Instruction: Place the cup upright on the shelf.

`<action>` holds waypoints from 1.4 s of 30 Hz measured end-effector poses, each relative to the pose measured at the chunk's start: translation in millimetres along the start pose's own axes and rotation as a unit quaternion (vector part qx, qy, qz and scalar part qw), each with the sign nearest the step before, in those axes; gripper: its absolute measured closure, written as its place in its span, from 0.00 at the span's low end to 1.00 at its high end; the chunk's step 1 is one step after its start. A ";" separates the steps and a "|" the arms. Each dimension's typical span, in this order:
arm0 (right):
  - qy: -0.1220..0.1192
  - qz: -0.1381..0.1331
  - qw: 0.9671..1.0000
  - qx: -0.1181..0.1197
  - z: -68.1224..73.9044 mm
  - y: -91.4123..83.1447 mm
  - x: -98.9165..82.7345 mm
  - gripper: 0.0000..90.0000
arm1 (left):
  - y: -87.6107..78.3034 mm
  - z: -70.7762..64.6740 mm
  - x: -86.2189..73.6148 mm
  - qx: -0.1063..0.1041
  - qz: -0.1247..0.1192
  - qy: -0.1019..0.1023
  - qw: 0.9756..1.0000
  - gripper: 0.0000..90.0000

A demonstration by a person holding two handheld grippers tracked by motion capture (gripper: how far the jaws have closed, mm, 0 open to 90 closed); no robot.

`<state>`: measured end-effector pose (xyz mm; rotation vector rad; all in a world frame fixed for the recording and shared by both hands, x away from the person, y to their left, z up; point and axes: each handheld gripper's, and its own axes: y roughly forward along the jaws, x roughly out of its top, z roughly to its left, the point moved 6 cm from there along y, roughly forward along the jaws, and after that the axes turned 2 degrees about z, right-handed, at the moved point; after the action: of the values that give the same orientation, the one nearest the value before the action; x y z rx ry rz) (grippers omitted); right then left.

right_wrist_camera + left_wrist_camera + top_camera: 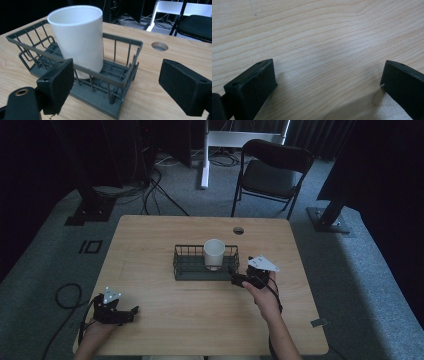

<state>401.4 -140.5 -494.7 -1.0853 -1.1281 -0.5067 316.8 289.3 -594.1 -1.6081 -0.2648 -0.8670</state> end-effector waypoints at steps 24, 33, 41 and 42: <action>0.003 0.058 0.996 -0.074 -50.0 -12.7 -68.1 0.14 | 0.0 0.1 -0.1 0.000 0.000 0.001 1.000 0.00; 0.019 0.077 0.992 -0.093 -66.3 -18.2 -82.4 0.14 | 0.0 0.1 -0.1 0.000 0.000 0.001 1.000 0.00; 0.034 0.086 0.989 -0.118 -84.9 -24.7 -90.1 0.14 | 0.0 0.1 -0.1 0.000 0.000 0.001 1.000 0.00; 0.038 0.087 0.988 -0.120 -87.0 -25.4 -91.3 0.14 | 0.0 0.1 -0.1 0.000 0.000 0.001 1.000 0.00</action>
<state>385.9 -244.8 -568.4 -1.3500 -0.9111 -0.5501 316.8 289.4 -594.2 -1.6069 -0.2634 -0.8686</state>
